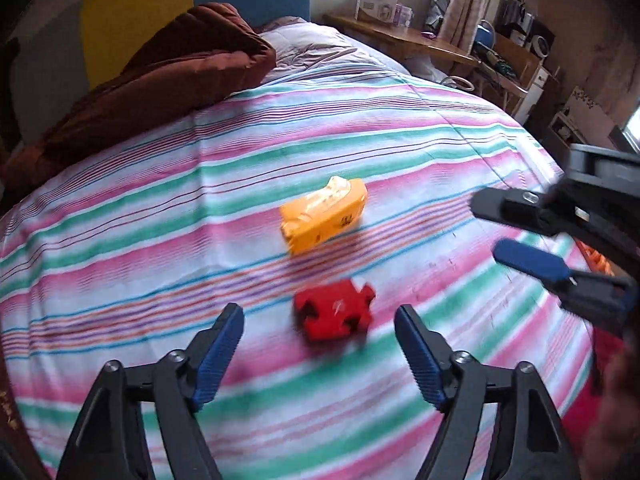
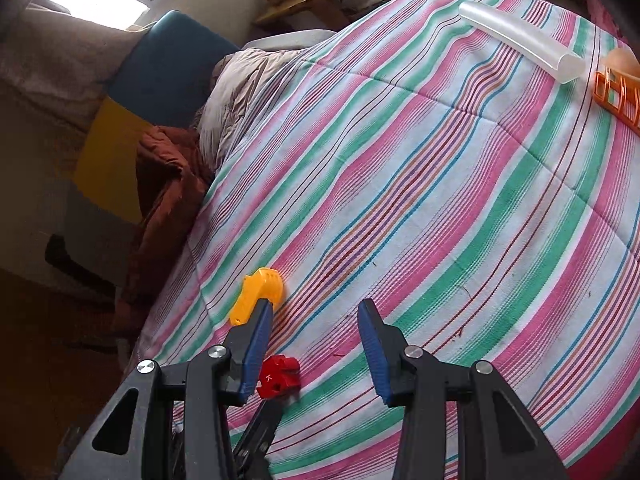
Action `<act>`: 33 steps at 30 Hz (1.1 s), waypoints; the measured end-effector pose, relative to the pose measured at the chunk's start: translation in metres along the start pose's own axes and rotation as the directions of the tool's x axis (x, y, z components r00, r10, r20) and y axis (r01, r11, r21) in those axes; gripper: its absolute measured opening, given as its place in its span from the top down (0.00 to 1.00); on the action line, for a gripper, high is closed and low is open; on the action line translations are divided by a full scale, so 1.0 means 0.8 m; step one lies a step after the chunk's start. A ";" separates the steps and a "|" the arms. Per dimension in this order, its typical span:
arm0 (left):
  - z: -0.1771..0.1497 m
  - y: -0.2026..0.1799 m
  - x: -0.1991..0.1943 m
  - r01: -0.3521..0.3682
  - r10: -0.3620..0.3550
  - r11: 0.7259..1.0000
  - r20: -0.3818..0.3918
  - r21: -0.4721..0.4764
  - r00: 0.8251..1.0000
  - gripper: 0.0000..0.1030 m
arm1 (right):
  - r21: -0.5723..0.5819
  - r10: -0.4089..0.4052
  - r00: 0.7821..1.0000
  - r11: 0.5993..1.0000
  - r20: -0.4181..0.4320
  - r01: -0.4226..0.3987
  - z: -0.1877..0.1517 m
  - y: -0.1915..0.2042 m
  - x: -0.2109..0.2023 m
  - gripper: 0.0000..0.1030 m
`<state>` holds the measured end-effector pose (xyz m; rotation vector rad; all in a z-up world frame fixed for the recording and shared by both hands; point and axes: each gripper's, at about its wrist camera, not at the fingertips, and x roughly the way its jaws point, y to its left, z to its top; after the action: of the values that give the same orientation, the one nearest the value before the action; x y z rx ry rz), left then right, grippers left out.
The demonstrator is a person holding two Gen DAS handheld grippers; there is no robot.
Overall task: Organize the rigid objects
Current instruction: 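Close the left tool on the red K puzzle piece and lift it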
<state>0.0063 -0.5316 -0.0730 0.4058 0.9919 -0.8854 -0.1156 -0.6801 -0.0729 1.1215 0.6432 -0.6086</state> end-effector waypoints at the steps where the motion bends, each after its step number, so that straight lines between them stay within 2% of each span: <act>1: 0.004 -0.002 0.007 -0.016 0.016 1.000 -0.002 -0.004 1.000 0.19 | 0.003 0.005 1.000 1.000 0.001 -0.005 0.000 0.000 -0.001 0.57; 4: 0.010 -0.006 0.030 -0.049 0.048 0.999 -0.030 -0.013 0.998 0.19 | 0.006 0.014 1.000 1.000 0.009 -0.014 0.001 0.000 -0.003 0.57; 5: 0.010 -0.008 0.037 -0.062 0.062 0.998 -0.036 -0.001 0.997 0.24 | 0.006 0.015 1.000 1.000 0.010 -0.015 0.001 0.000 -0.003 0.57; 6: 0.008 -0.011 0.036 -0.088 0.088 0.996 -0.003 0.020 0.996 0.39 | 0.008 0.017 1.000 1.000 0.010 -0.017 0.001 0.000 -0.003 0.57; 7: 0.006 -0.013 0.033 -0.080 0.080 0.996 0.025 0.036 0.997 0.52 | 0.009 0.021 1.000 1.000 0.006 -0.021 0.001 -0.001 -0.003 0.57; 11: -0.015 -0.005 0.018 -0.077 0.073 0.995 0.068 0.068 0.995 0.53 | 0.007 0.036 0.999 0.999 -0.007 -0.036 0.001 0.000 0.000 0.57; 15: -0.047 0.022 -0.006 -0.067 0.063 0.997 0.074 0.044 0.995 0.53 | 0.003 0.030 0.999 1.000 -0.026 -0.030 -0.001 0.000 0.005 0.57; 20: -0.105 0.062 -0.043 -0.057 0.055 0.998 0.105 0.018 0.993 0.53 | 0.001 0.022 0.996 1.000 -0.083 -0.022 -0.007 0.000 0.020 0.57; 24: -0.137 0.078 -0.064 -0.085 0.083 0.996 0.131 0.012 0.988 0.53 | -0.033 -0.002 0.993 0.999 -0.114 -0.002 -0.015 0.006 0.030 0.57; 28: -0.150 0.090 -0.069 -0.076 0.077 0.997 0.156 -0.013 0.985 0.53 | -0.081 -0.027 0.988 0.997 -0.150 0.015 -0.024 0.014 0.041 0.57; 33: -0.152 0.086 -0.066 -0.090 0.088 0.996 0.171 0.000 0.981 0.53 | -0.095 -0.043 0.984 0.995 -0.172 0.027 -0.029 0.013 0.049 0.57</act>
<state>-0.0188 -0.3864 -0.0962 0.3717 0.8063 -0.8290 -0.0853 -0.6598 -0.1017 1.0854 0.8351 -0.5092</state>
